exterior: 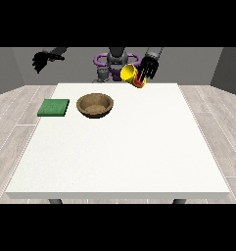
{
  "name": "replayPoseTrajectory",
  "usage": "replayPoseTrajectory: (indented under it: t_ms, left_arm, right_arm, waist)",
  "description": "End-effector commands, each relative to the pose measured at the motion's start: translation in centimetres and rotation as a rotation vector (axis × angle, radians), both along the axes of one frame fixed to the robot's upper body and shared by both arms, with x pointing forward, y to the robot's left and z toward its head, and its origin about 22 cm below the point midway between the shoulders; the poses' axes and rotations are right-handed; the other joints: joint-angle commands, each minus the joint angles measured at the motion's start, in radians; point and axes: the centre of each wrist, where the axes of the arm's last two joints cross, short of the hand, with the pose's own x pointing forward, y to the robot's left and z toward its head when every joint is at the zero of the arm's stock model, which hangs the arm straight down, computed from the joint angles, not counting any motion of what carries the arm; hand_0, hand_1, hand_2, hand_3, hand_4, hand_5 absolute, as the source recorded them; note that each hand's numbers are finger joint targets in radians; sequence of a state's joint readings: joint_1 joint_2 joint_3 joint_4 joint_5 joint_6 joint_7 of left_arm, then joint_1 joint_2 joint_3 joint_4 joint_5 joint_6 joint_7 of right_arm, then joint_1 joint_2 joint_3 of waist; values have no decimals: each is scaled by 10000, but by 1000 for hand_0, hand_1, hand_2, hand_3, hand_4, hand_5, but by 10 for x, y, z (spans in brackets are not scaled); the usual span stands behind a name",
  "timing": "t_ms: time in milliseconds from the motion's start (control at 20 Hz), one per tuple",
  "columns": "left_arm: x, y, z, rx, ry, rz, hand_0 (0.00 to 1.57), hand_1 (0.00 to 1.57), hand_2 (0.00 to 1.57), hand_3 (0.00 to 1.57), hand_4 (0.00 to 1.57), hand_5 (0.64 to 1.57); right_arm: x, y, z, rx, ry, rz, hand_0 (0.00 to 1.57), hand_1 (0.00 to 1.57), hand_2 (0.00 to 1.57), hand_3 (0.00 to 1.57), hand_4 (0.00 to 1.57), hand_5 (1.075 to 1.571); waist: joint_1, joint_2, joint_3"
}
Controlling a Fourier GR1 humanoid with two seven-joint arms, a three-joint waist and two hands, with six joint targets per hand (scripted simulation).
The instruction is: Pick the cup and pour the ball into the bowl, then pick the bowl and place it on the pad
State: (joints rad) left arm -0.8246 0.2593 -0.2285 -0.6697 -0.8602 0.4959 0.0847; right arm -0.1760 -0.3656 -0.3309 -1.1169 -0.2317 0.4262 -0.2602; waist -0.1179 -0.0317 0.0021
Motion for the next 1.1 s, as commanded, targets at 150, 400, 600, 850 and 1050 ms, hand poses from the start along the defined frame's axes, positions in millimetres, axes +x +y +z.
replayPoseTrajectory:
  t_ms: [150, 400, 600, 850, 1050]
  left_arm:
    - [3, -60, 10, 3881, -614, -609, 1538, 1538, 1571, 1571, 1485, 1334]
    - [-8, -115, 2, 6601, -695, -1489, 1477, 1477, 1571, 1571, 1571, 1098]
    - [-3, -115, 6, 9700, -757, -1622, 1536, 1536, 1571, 1571, 1571, 1124]
    - [-16, -142, -8, 11893, -1082, -1744, 1479, 1479, 1571, 1571, 1474, 1234]
    - [-39, -177, -18, 12506, -1082, -2871, 1449, 1449, 1571, 1571, 1529, 1137]
  right_arm:
    - [-5, -21, -2, -29, 197, -196, 0, 0, 0, 0, 0, 1571]
    - [4, -19, 2, 49, -221, 34, 0, 0, 0, 0, 0, 1571]
    - [11, -10, 3, 186, 85, 407, 0, 0, 0, 0, 0, 1570]
    - [10, -10, -1, 255, -81, 430, 0, 0, 0, 0, 0, 1571]
    - [-5, -23, -13, 35, 445, -35, 0, 0, 0, 0, 0, 1571]
  waist:
    - [80, -290, 6]
    - [-275, 155, 5]
    - [-624, -127, 1]
    - [-424, -174, -10]
    - [105, -532, -14]
